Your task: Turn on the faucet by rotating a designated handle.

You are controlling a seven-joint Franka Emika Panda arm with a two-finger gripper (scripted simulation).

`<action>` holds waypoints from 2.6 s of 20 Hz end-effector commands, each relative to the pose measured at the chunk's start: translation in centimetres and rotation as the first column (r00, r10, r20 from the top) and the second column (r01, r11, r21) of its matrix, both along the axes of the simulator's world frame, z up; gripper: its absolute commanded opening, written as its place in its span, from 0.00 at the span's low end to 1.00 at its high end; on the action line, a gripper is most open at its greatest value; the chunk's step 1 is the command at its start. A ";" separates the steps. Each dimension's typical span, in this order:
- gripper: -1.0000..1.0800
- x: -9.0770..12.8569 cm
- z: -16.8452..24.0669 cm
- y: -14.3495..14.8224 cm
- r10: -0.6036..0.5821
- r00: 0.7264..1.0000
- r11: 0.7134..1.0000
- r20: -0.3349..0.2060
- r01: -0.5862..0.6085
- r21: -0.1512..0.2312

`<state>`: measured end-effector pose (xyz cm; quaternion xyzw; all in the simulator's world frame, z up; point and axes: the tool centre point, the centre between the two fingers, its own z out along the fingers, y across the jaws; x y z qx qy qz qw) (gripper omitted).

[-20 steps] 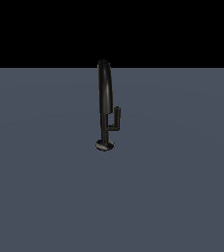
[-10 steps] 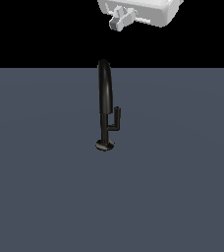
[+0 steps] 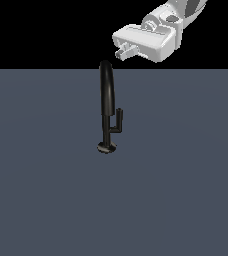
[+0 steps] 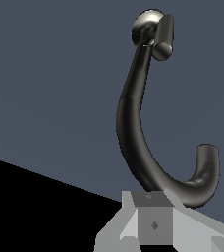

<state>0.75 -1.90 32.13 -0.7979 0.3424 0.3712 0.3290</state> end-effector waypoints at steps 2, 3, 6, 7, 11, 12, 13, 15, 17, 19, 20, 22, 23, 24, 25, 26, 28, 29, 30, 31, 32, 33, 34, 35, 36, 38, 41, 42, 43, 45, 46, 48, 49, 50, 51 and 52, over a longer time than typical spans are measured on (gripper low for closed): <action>0.00 1.4 -2.4 -0.3 -0.060 0.996 0.996 -0.073 0.064 0.060; 0.00 1.7 -3.2 -0.4 -0.077 0.993 0.993 -0.095 0.084 0.077; 0.00 2.7 -5.5 -0.5 -0.127 0.978 0.981 -0.165 0.148 0.125; 0.00 3.1 -6.3 -0.6 -0.143 0.971 0.975 -0.190 0.171 0.141; 0.00 4.1 -9.8 -0.6 -0.201 0.935 0.944 -0.291 0.264 0.197; 0.00 4.3 -10.6 -0.6 -0.213 0.925 0.935 -0.315 0.286 0.208; 0.00 4.5 -11.4 -0.5 -0.224 0.914 0.926 -0.337 0.307 0.218; 0.00 4.8 -12.8 -0.4 -0.243 0.893 0.908 -0.379 0.347 0.235; 0.00 5.0 -14.1 -0.3 -0.258 0.871 0.890 -0.417 0.383 0.249; 0.00 5.1 -15.3 -0.1 -0.270 0.851 0.872 -0.450 0.414 0.259; 0.00 5.2 -15.8 0.0 -0.275 0.842 0.865 -0.464 0.428 0.264; 0.00 5.3 -16.8 0.1 -0.283 0.825 0.850 -0.489 0.452 0.270; 0.00 5.3 -17.1 0.2 -0.286 0.818 0.844 -0.499 0.462 0.273; 0.00 5.3 -17.5 0.3 -0.289 0.811 0.839 -0.508 0.470 0.275; 0.00 5.3 -17.7 0.4 -0.291 0.806 0.834 -0.516 0.477 0.277; 0.00 5.3 -18.0 0.4 -0.292 0.802 0.830 -0.521 0.483 0.278; 0.00 5.3 -18.2 0.5 -0.294 0.796 0.826 -0.529 0.490 0.279; 0.00 5.3 -18.3 0.5 -0.294 0.795 0.825 -0.530 0.491 0.280; 0.00 5.3 -18.3 0.5 -0.294 0.795 0.825 -0.530 0.491 0.280; 0.00 5.3 -18.2 0.5 -0.294 0.797 0.826 -0.528 0.490 0.280; 0.00 5.3 -18.1 0.5 -0.293 0.799 0.827 -0.526 0.487 0.279; 0.00 5.3 -18.1 0.5 -0.292 0.800 0.829 -0.523 0.485 0.279; 0.00 5.3 -18.0 0.5 -0.292 0.801 0.829 -0.523 0.484 0.279; 0.00 5.3 -18.0 0.5 -0.292 0.801 0.829 -0.523 0.484 0.279; 0.00 5.3 -18.0 0.5 -0.292 0.801 0.829 -0.523 0.484 0.279; 0.00 5.3 -18.0 0.5 -0.292 0.801 0.829 -0.523 0.484 0.279; 0.00 4.6 -17.8 0.5 -0.292 0.801 0.829 -0.523 0.484 0.279; 0.00 4.4 -17.7 0.4 -0.292 0.801 0.829 -0.523 0.484 0.279; 0.00 4.2 -17.6 0.4 -0.292 0.801 0.829 -0.523 0.484 0.279; 0.00 3.7 -17.4 0.4 -0.292 0.801 0.829 -0.523 0.484 0.279; 0.00 3.5 -17.3 0.3 -0.292 0.801 0.829 -0.523 0.484 0.279; 0.00 3.0 -17.1 0.3 -0.292 0.801 0.829 -0.523 0.484 0.279; 0.00 2.7 -17.0 0.3 -0.292 0.801 0.829 -0.523 0.484 0.279; 0.00 2.5 -16.9 0.2 -0.292 0.801 0.829 -0.523 0.484 0.279; 0.00 2.2 -16.8 0.2 -0.292 0.801 0.829 -0.523 0.484 0.279; 0.00 2.0 -16.7 0.2 -0.292 0.801 0.829 -0.523 0.484 0.279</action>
